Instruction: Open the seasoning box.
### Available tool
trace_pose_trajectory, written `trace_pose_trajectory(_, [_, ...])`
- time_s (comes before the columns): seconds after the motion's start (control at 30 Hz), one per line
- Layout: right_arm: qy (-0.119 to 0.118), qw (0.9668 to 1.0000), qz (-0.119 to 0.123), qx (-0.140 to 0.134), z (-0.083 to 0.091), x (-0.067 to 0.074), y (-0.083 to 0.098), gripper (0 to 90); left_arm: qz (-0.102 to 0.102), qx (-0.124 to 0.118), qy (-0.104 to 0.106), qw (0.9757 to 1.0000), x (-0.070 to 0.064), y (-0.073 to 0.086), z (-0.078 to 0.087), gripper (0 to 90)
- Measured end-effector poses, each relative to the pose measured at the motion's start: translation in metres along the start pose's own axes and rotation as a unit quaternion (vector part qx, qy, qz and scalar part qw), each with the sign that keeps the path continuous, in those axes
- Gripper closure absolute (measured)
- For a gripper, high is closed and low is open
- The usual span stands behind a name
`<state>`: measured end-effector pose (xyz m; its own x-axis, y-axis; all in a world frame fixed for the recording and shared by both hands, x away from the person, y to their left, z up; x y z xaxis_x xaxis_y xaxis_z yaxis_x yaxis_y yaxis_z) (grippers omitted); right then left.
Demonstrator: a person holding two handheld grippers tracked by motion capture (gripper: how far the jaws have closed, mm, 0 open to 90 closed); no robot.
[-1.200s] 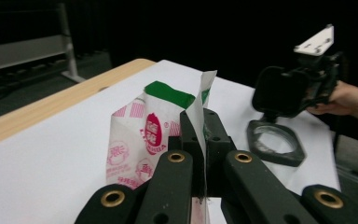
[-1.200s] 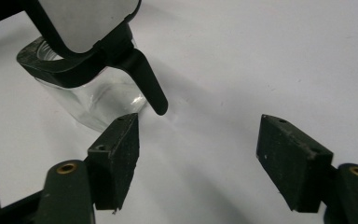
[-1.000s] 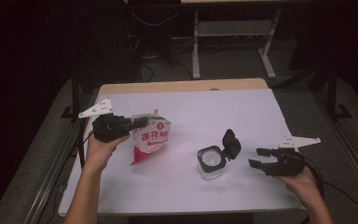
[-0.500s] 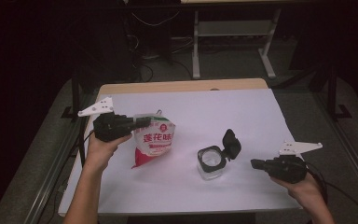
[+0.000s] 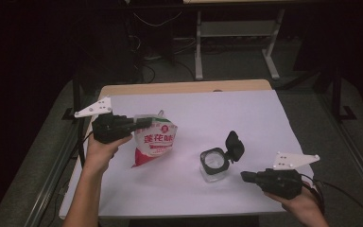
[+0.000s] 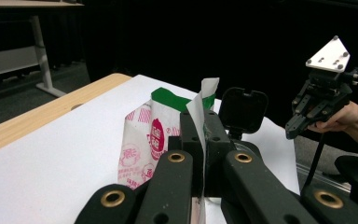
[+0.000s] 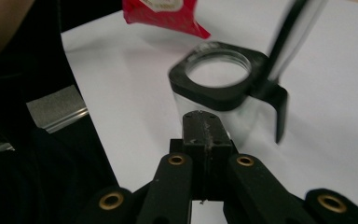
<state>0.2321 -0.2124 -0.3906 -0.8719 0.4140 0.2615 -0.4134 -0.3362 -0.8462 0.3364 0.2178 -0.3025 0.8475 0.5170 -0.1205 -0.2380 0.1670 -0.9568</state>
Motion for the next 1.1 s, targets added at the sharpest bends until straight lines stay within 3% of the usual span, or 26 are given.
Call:
trace_pose_trajectory(0.33, [0.0, 0.9994, 0.034, -0.004, -0.031, 0.016, -0.032, 89.8, -0.006, -0.004, 0.017, 0.9998, -0.007, -0.014, 0.005, 90.0])
trace_pose_trajectory(0.5, [0.015, 0.9985, 0.052, -0.006, -0.051, 0.017, -0.053, 88.5, -0.008, 0.0, 0.027, 0.9996, -0.007, -0.02, 0.005, 90.0])
trace_pose_trajectory(0.63, [0.019, 0.9982, 0.058, 0.0, -0.07, 0.018, -0.066, 82.9, -0.01, -0.001, 0.037, 0.9993, -0.007, -0.025, 0.006, 90.0])
trace_pose_trajectory(0.77, [0.033, 0.9974, 0.063, 0.011, -0.091, 0.013, -0.072, 70.7, -0.006, -0.004, 0.043, 0.999, -0.007, -0.033, 0.008, 90.0])
trace_pose_trajectory(0.9, [0.029, 0.9972, 0.065, 0.023, -0.107, 0.01, -0.077, 58.8, -0.011, -0.007, 0.055, 0.9984, -0.01, -0.044, 0.01, 90.0])
trace_pose_trajectory(1.1, [0.035, 0.9966, 0.072, 0.018, -0.119, 0.009, -0.086, 52.9, -0.02, -0.009, 0.064, 0.9977, -0.015, -0.058, 0.012, 90.0])
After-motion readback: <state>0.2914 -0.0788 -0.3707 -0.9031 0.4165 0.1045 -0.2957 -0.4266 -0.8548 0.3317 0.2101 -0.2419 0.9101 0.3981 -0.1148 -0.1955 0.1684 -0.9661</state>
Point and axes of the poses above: each handheld gripper's, and its own axes: z roughly backward along the jaws, y roughly out of its underside, x roughly to its left, the point moved 2 cm from there along -z, roughly forward along the jaws, and after that the axes turned 8 degrees about -y, right-handed, at the moved point
